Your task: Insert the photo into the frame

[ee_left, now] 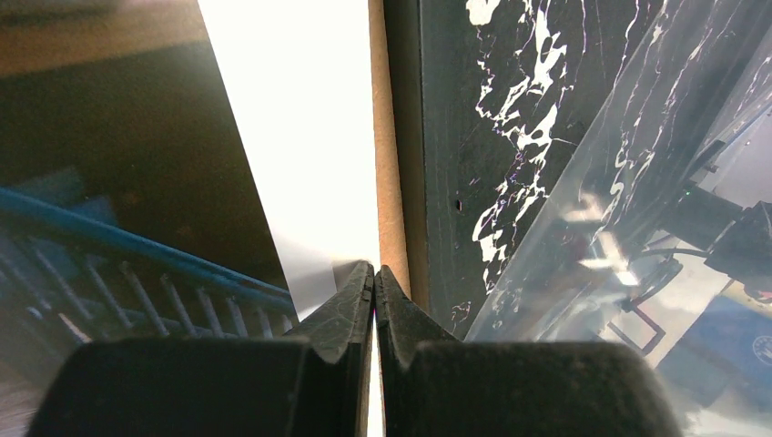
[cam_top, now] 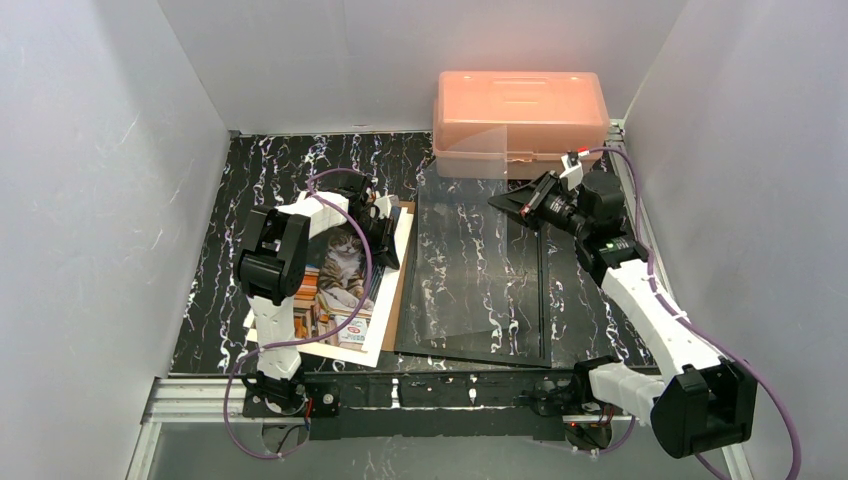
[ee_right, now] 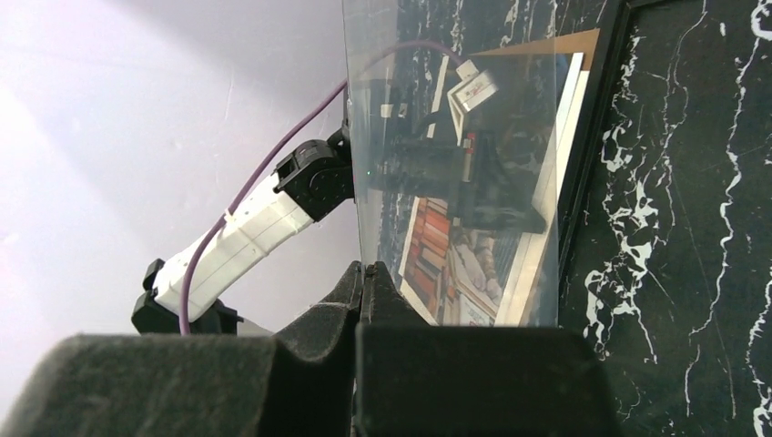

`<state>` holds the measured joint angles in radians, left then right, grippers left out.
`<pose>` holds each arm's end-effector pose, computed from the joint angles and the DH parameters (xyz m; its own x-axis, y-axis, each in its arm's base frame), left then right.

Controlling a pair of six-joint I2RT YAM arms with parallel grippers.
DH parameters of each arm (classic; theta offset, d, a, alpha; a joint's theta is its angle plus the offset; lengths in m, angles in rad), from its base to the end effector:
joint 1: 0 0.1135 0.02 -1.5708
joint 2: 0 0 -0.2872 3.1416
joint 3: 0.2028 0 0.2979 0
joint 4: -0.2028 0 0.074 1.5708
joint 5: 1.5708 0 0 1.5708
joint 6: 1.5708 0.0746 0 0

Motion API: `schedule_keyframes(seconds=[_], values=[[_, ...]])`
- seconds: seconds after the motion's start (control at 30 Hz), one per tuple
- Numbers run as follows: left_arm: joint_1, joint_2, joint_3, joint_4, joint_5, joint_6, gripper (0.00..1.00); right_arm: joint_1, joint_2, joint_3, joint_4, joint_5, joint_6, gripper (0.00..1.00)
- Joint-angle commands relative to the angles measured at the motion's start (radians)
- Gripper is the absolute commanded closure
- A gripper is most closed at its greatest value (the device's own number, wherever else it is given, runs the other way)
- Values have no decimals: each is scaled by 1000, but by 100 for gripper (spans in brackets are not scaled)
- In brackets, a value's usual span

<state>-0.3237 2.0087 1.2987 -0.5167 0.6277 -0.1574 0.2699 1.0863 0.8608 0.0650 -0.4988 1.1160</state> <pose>0.4103 -0.1839 0.1024 -0.9513 0.1853 -0.2465 0.2999 0.7425 -0.5989 0.3006 0.1202 0.3386 -0.6869 0.6285 -0.3649 -0.1644 0.3548 0.9204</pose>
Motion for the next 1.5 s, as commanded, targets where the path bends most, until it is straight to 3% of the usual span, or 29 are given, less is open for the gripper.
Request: schedule_keyframes(seconds=[0.0,0.47,0.73,0.9,1.07,1.27,1.47], values=[[-1,-24,-15,-44,-23,19,100,3,-34,-49,122,-26,59,99],[6,-17,-6,-51,-14,9,100,61,-66,5,241,13,204,99],[55,-32,-13,-31,25,-13,100,11,-45,-185,291,9,238,99],[55,-34,-19,-30,25,-11,100,-44,3,-218,208,-19,127,99],[56,-25,-11,-33,31,-10,100,-100,27,-145,-12,9,-81,99],[54,-17,-6,-39,37,-7,100,-120,100,-84,-123,-16,-248,99],[53,-18,-5,-40,42,-4,100,-121,112,-59,-246,60,-391,99]])
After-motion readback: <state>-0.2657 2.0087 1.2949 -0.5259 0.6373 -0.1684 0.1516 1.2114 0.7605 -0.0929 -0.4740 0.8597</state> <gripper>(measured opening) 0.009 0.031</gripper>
